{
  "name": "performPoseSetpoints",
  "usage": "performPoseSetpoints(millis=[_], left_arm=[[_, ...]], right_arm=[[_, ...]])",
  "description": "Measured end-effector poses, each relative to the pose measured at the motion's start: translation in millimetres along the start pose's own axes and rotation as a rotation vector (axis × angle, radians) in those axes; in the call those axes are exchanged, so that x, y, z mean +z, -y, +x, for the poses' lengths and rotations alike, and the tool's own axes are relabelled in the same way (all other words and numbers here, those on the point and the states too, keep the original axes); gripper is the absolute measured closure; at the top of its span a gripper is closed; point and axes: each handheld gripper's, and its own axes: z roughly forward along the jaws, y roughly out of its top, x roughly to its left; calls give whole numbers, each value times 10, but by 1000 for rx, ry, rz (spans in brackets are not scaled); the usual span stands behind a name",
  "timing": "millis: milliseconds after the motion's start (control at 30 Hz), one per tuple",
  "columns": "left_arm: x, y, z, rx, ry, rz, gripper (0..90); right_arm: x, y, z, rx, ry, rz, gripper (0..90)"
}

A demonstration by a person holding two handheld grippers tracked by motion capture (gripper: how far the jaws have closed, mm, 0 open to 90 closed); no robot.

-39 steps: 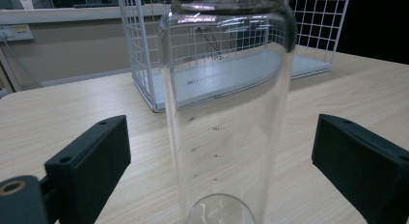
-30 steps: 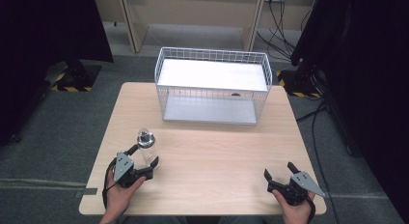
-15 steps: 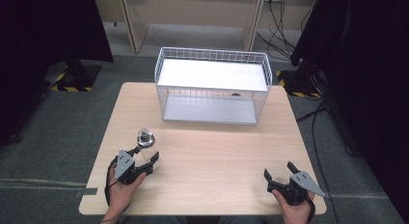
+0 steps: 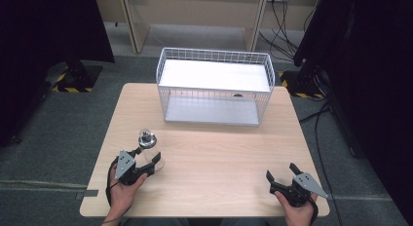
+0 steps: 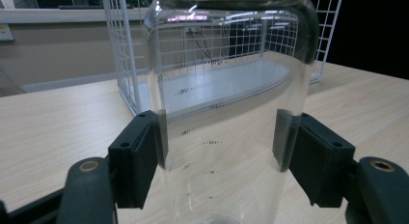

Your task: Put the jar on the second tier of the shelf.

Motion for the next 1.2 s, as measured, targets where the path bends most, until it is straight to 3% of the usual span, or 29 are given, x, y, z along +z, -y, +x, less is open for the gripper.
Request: performPoseSetpoints(millis=[467, 1200], left_arm=[[56, -251, -44, 8, -2, -56, 320], [357, -588, -173, 25, 20, -90, 320]], right_arm=[[-3, 2, 5, -3, 0, -3, 40], [-7, 3, -8, 11, -6, -8, 45]])
